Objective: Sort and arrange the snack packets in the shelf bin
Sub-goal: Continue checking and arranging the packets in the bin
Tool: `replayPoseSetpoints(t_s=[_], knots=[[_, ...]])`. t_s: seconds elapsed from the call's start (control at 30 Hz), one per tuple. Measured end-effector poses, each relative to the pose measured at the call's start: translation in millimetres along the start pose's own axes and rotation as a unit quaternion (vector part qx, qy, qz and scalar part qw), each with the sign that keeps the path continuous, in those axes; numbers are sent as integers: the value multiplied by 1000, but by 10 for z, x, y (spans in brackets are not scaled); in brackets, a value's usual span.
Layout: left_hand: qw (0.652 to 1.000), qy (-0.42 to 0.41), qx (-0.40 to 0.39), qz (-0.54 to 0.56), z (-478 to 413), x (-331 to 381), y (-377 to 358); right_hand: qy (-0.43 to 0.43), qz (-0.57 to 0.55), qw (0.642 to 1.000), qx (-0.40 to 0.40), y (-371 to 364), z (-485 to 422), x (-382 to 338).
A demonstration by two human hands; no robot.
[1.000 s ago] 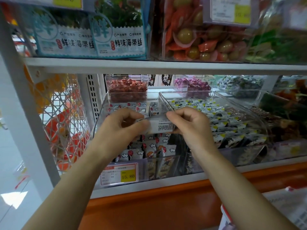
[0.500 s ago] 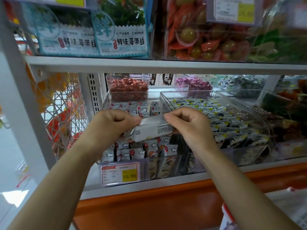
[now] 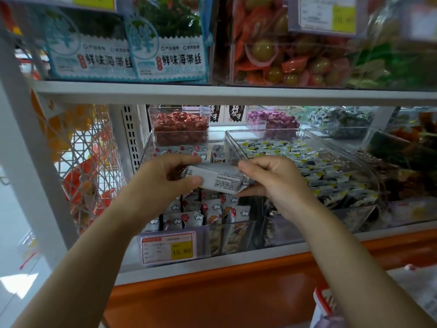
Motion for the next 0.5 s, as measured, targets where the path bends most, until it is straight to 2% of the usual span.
replayPoseSetpoints(t_s=[0.23, 0.37, 0.5], knots=[[1000, 1, 9, 2, -19, -34, -6, -30, -42, 999, -18, -6, -4, 70], [1000, -3, 18, -15, -22, -50, -7, -22, -31, 999, -11, 17, -9, 92], [998, -7, 55, 37, -48, -87, 23, 10, -35, 999, -41, -29, -6, 17]])
Point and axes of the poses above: each hand's wrist, its own z-axis away from the middle knuckle, its own y-axis out of the back of the hand, x = y × z, the point moved 10 cm from there along -z, towards the middle knuckle, and after that the axes turned 13 degrees about -x, right-handed, at the moved point
